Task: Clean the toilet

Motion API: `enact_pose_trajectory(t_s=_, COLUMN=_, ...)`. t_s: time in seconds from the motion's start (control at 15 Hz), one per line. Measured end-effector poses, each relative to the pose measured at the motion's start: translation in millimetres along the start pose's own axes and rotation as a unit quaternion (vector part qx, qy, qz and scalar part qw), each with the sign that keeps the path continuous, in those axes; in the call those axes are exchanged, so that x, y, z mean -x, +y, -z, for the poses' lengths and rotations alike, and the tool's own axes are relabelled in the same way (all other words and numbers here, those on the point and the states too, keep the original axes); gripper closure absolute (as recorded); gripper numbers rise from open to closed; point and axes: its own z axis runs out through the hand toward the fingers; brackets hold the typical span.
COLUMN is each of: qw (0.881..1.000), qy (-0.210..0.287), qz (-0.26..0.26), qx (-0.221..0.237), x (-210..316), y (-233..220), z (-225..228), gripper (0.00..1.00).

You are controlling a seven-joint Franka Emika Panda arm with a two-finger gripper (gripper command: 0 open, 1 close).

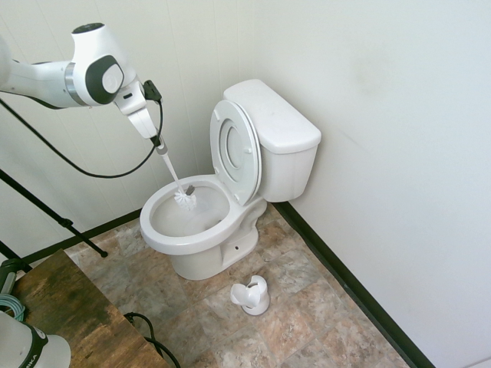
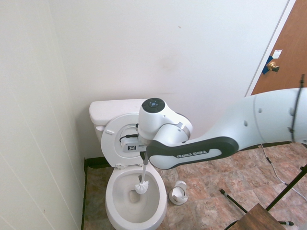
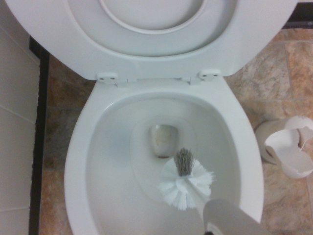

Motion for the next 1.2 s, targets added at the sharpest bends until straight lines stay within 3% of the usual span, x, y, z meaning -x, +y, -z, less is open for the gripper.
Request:
enact_pose_trajectory(t_s=0.4, qw=1.0, qy=0.001, qz=-0.02, qx=0.001, x=2, y=-62, z=-73, gripper=1.0)
enact_pose_trajectory(t_s=0.67, qw=0.999, qy=0.003, qz=-0.04, qx=0.017, x=-6, y=-81, z=-123, gripper=1.0)
enact_pose_trajectory(t_s=1.2, qw=0.998, qy=-0.016, qz=-0.046, qx=0.028, x=-5, y=-90, z=-156, gripper=1.0)
